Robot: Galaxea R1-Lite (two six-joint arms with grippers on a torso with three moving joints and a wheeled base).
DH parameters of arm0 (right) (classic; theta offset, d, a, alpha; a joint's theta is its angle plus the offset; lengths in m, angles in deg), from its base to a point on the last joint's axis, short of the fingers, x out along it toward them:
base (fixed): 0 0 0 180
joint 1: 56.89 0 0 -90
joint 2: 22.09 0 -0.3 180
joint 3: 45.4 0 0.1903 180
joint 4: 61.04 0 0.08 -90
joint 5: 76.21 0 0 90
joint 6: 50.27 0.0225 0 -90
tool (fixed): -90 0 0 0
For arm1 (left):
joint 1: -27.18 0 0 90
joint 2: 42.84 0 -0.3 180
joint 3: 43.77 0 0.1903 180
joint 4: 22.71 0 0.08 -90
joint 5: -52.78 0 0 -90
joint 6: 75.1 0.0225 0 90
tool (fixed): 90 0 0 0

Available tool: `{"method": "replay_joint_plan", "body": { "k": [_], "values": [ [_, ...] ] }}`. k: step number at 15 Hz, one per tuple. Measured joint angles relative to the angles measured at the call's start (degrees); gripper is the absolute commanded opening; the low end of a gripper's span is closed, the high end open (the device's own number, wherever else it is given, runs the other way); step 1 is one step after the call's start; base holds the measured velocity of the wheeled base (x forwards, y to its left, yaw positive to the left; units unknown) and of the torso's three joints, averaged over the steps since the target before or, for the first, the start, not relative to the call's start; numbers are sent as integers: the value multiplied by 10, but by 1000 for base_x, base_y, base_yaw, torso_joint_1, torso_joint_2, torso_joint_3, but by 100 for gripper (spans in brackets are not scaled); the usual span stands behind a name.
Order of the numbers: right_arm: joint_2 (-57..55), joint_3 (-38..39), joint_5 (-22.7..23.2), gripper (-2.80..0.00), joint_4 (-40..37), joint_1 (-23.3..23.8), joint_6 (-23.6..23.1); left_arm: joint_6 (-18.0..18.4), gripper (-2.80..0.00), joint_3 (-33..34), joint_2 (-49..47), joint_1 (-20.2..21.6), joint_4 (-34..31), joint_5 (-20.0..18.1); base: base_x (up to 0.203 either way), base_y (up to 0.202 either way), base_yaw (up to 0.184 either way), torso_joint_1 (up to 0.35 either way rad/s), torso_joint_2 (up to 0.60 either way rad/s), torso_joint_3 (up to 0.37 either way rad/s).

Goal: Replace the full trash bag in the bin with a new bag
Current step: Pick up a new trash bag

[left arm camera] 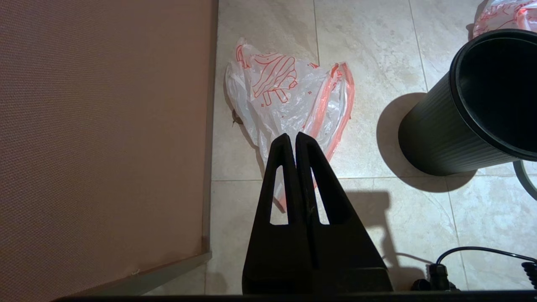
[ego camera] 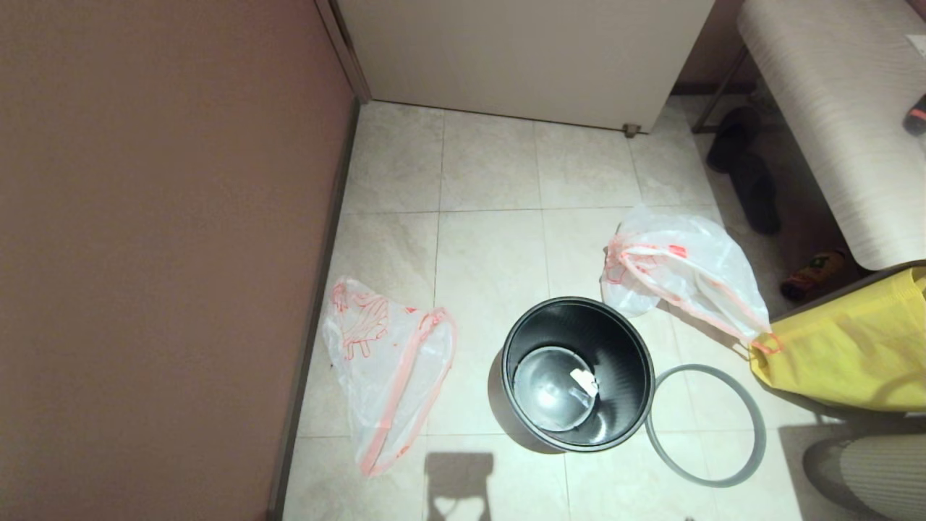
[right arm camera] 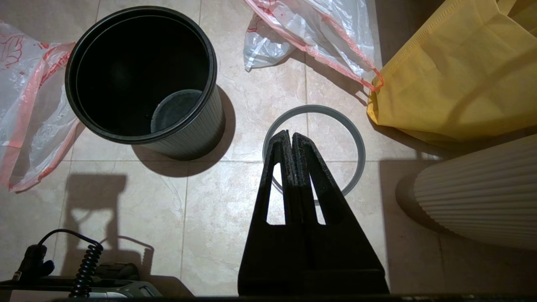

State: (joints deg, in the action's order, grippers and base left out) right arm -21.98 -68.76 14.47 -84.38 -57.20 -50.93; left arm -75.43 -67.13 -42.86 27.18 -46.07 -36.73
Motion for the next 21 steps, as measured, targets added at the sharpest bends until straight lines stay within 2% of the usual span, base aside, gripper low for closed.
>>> {"method": "replay_joint_plan", "body": {
  "k": [21],
  "values": [
    [0,0,0,-280,0,0,1,-1,-280,0,0,0,0,1,0,0,0,0,0,0]
  ]
}}
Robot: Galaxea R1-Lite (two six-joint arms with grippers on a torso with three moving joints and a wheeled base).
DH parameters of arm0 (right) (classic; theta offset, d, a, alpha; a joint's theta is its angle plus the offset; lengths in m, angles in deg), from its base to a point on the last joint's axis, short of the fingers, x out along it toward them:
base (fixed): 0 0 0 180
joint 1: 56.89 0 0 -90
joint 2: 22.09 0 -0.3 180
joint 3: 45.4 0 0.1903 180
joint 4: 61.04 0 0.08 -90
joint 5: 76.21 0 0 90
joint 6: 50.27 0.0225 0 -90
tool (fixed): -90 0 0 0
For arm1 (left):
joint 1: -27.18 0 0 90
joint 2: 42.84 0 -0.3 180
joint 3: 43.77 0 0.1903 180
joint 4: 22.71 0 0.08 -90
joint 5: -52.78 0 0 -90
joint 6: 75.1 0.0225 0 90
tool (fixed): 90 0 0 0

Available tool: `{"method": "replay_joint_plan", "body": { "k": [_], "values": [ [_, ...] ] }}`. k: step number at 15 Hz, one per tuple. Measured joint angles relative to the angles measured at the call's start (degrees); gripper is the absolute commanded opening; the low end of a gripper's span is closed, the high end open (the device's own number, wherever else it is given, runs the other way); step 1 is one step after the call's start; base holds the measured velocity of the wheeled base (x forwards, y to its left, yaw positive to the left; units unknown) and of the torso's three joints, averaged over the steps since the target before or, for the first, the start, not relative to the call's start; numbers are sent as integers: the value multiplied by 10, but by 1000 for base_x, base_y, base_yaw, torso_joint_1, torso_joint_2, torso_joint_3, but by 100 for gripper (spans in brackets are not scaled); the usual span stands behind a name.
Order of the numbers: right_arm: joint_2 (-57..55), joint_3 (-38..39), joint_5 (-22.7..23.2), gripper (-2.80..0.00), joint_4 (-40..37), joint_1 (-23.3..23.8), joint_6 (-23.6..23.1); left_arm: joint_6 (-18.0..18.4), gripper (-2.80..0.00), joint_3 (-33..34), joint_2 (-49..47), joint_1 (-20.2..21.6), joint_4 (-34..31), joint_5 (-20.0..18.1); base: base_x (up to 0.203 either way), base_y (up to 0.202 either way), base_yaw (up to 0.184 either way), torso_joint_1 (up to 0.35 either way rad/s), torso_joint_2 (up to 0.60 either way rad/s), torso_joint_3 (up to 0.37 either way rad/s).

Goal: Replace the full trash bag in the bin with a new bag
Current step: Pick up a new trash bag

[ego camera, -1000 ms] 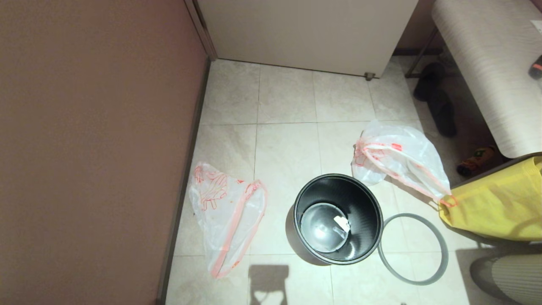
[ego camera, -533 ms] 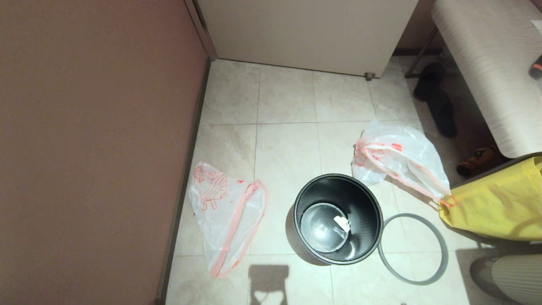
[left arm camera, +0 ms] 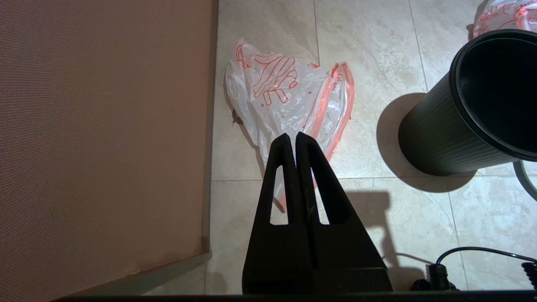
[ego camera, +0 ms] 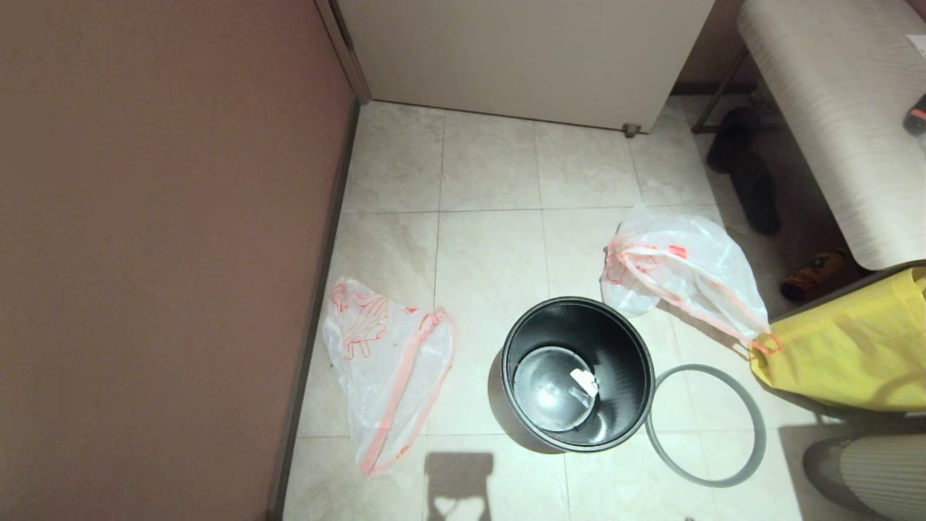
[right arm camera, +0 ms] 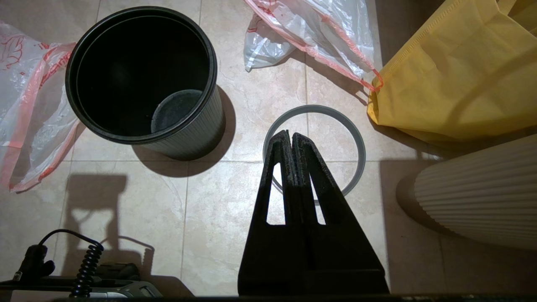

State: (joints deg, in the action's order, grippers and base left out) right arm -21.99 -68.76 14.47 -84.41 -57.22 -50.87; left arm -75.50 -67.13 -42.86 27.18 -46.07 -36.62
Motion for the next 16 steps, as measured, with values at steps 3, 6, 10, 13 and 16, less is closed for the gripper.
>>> {"method": "replay_joint_plan", "body": {
  "k": [3,6,10,13,16],
  "values": [
    [0,0,0,-280,0,0,0,2,-280,0,0,0,0,0,0,0,0,0,0,0],
    [0,0,0,-280,0,0,0,-1,-280,0,0,0,0,0,0,0,0,0,0,0],
    [0,0,0,-280,0,0,0,17,-280,-5,0,0,-6,0,0,0,0,0,0,0],
    [0,0,0,-280,0,0,0,43,-280,-41,-26,0,-7,-20,0,0,0,0,0,0],
    [0,0,0,-280,1,0,0,72,-280,-97,-117,0,3,-54,0,0,0,0,0,0]
  ]
}}
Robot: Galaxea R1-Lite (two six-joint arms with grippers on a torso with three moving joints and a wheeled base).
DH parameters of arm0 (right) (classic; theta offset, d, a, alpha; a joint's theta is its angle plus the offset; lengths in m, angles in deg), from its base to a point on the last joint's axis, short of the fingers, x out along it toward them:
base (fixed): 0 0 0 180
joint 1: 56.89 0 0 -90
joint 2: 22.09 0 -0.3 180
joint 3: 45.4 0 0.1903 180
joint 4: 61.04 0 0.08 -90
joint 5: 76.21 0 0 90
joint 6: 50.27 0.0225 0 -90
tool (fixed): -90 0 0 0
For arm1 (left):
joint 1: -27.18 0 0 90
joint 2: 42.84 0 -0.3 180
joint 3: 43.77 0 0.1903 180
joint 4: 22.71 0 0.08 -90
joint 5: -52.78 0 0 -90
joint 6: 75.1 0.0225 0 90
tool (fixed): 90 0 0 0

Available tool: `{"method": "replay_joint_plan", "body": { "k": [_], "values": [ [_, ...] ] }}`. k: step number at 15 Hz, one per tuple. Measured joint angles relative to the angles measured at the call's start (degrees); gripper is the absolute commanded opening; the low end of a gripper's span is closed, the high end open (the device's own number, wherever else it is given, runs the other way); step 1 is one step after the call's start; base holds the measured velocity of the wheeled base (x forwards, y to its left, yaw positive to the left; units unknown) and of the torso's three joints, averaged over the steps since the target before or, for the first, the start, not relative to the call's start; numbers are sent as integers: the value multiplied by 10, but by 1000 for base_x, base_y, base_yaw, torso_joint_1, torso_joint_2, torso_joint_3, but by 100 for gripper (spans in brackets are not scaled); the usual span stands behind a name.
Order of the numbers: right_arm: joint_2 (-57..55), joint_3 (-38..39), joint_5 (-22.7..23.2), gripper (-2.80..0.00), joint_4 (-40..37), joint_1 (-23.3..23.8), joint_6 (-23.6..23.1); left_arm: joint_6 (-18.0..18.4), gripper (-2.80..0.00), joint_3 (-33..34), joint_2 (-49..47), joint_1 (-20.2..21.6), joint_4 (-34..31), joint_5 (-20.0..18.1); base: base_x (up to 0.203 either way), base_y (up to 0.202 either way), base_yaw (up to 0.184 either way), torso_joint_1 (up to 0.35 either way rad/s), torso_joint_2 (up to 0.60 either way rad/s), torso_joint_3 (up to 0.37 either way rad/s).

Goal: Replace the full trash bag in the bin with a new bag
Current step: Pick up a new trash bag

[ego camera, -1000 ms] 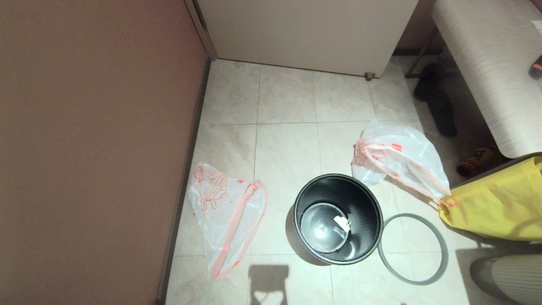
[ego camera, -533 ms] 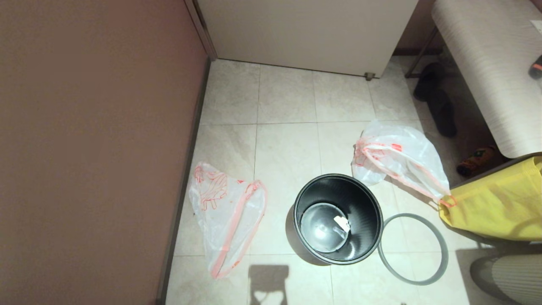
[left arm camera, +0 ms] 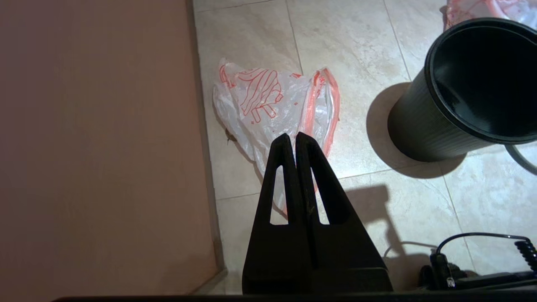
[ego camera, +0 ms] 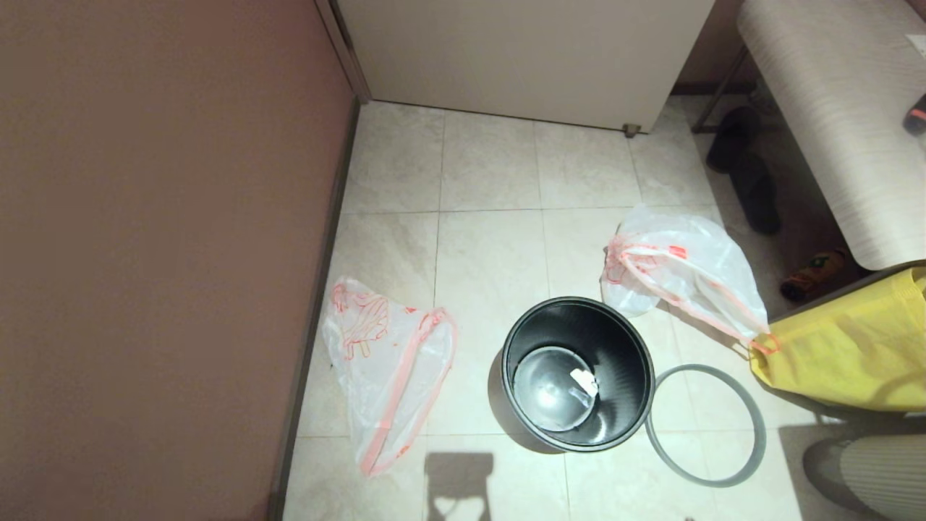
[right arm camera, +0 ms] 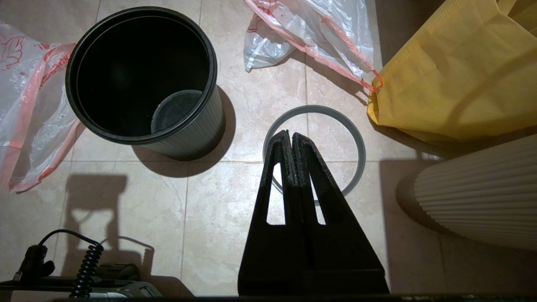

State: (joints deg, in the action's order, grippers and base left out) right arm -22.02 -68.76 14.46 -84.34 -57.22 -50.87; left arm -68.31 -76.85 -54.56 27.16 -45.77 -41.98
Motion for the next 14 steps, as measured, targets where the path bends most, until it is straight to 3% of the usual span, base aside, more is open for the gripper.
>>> {"method": "replay_joint_plan", "body": {
  "k": [5,8,12,14],
  "values": [
    [0,0,0,-280,0,0,0,29,-280,-89,-243,0,80,-10,0,0,0,0,0,0],
    [0,0,0,-280,0,0,0,32,-280,-154,-437,-23,144,32,0,0,0,0,0,0],
    [0,0,0,-280,0,0,0,34,-280,-261,-679,-116,200,113,0,0,0,0,0,0],
    [0,0,0,-280,0,0,0,32,-280,-316,-792,-143,209,136,0,0,0,0,0,0]
  ]
}}
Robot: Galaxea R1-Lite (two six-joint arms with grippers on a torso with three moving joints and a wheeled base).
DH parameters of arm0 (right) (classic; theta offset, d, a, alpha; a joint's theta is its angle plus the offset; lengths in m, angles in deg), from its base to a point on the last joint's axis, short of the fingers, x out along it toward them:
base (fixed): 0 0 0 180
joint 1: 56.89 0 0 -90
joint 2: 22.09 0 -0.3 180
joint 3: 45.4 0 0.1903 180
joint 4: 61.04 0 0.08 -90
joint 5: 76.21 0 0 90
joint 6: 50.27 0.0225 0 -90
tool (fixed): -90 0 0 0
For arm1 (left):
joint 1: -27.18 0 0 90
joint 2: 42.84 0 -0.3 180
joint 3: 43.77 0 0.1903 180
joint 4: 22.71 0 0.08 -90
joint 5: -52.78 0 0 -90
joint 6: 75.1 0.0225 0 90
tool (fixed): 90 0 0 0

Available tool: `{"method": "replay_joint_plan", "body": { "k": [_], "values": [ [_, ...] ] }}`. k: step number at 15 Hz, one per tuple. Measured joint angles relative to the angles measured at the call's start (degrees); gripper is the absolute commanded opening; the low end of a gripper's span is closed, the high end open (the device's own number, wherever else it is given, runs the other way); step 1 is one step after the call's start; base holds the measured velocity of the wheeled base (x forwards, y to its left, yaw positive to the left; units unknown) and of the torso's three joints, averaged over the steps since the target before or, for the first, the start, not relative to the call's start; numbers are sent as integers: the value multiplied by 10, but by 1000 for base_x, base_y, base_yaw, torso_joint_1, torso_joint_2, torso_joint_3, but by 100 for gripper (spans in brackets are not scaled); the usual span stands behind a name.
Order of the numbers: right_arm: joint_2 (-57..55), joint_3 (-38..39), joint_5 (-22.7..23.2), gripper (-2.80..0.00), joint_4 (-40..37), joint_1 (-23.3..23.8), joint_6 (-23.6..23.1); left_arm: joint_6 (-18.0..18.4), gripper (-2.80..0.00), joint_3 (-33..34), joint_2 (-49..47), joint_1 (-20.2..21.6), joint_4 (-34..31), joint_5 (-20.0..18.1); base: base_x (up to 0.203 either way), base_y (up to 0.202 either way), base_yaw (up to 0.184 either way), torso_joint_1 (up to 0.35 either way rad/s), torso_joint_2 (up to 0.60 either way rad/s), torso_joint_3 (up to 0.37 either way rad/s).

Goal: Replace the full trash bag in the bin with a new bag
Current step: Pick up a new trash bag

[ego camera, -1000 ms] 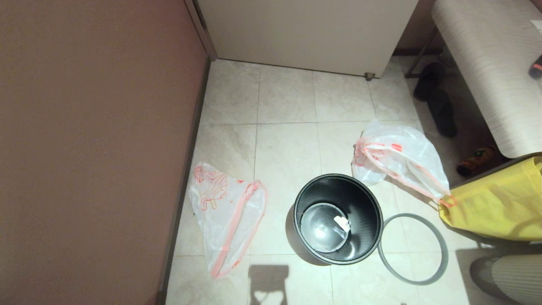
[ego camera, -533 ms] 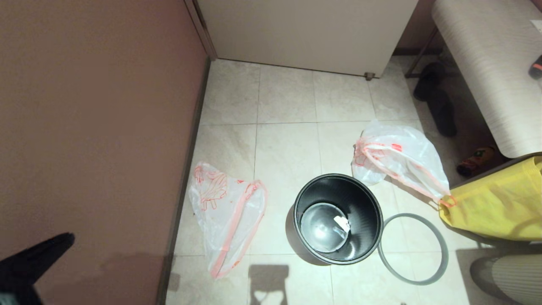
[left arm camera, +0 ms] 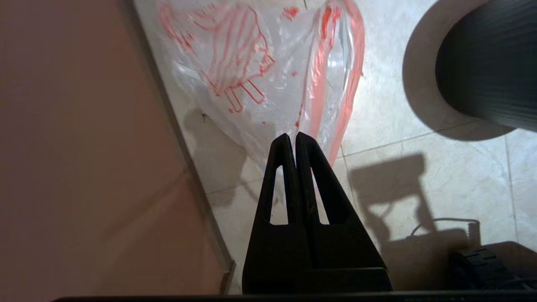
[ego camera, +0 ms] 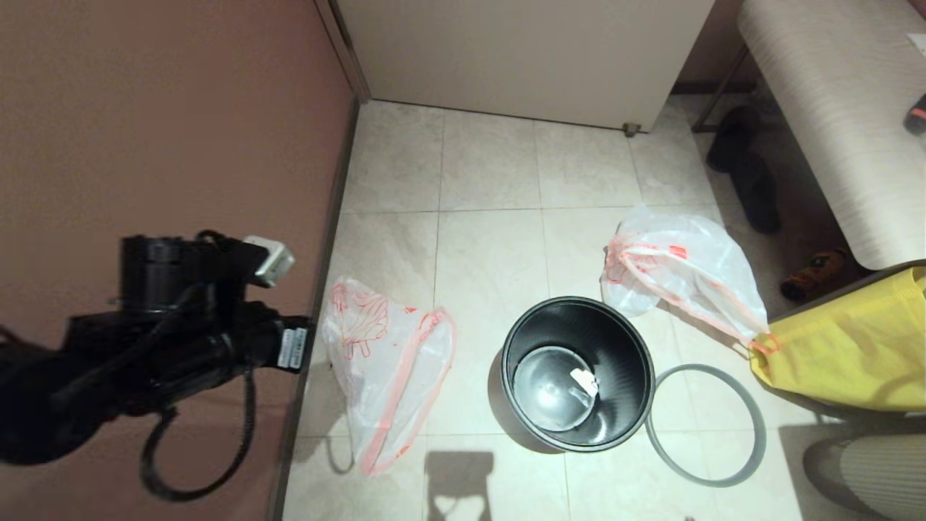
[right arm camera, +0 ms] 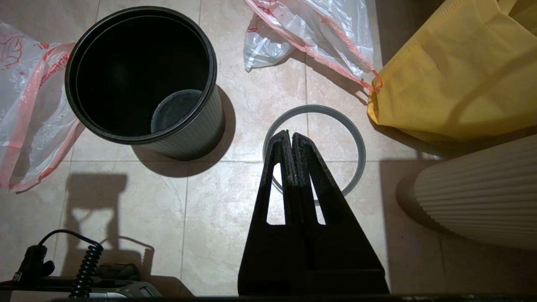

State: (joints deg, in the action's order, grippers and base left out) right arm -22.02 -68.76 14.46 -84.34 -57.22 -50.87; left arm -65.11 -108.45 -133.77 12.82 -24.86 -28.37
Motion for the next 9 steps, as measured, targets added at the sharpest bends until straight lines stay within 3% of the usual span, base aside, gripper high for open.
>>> {"method": "replay_joint_plan", "body": {
  "k": [5,9],
  "values": [
    [0,0,0,-280,0,0,0,-9,-280,-184,-281,5,5,22,0,0,0,0,0,0],
    [0,0,0,-280,0,0,0,-11,-280,-299,-430,20,5,23,0,0,0,0,0,0]
  ]
}}
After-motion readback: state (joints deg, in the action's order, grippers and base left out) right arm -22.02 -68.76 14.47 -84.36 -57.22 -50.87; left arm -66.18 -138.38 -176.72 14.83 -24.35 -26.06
